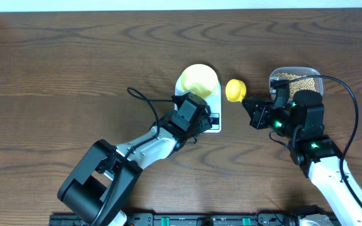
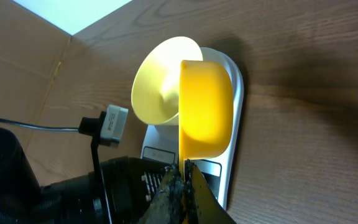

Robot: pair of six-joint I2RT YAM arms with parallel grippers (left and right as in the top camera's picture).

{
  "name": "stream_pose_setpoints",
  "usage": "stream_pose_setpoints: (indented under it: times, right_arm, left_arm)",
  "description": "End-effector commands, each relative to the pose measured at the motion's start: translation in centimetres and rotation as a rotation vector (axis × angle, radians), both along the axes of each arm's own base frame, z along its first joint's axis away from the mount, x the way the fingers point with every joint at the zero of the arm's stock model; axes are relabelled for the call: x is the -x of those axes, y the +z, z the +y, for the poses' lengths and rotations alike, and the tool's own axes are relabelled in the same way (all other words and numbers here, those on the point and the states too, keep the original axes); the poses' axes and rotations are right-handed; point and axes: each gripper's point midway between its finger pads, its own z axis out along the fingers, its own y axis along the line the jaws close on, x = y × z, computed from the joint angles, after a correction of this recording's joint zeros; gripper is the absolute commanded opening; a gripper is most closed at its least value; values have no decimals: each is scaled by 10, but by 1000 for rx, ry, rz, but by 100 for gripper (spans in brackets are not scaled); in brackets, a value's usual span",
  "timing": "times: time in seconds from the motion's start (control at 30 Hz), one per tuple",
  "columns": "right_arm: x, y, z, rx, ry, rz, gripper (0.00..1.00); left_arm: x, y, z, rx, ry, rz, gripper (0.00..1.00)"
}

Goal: Scoop item into bowl and weigh 50g on scale

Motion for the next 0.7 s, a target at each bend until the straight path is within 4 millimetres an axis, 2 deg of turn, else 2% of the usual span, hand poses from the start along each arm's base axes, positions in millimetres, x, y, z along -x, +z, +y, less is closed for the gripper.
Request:
stream_pose_setpoints:
  times: [0.0, 0.23, 0.33, 0.5, 0.6, 0.67]
  right_arm:
    - [-3, 6, 1, 8, 9, -24, 1]
    - [-2, 5, 1, 9, 9, -17, 1]
    - [-2, 5, 1, 9, 9, -17, 1]
    - [-1, 4, 1, 10, 9, -10, 1]
    - [-2, 3, -1, 18, -3, -12, 1]
    - [-4, 2, -4, 29, -21, -14, 1]
  left_arm:
    - [4, -23, 18, -64, 40, 64, 7]
    - [6, -25, 20, -71, 42, 74, 7]
    - [5, -19, 17, -52, 30, 68, 7]
    - [7, 32, 10, -10, -47, -31, 7]
    - [23, 75, 25, -62, -136, -120, 7]
    - [26, 103, 34, -100, -184, -219, 7]
